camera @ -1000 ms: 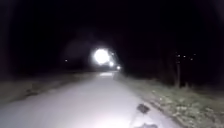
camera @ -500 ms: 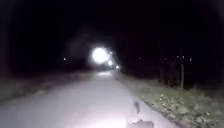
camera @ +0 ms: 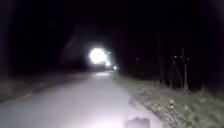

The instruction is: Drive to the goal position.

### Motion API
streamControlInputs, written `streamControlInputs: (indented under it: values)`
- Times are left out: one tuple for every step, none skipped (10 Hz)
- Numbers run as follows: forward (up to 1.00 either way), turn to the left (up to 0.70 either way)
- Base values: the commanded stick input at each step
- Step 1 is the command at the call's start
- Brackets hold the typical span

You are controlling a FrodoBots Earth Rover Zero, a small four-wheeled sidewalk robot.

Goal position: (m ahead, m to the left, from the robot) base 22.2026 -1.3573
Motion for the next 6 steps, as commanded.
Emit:
streamControlInputs:
  values:
    - [1.0, 0.3]
    - [1.0, 0.06]
    - [1.0, 0.0]
    - [1.0, 0.0]
    - [1.0, 0.0]
    - [1.0, 0.11]
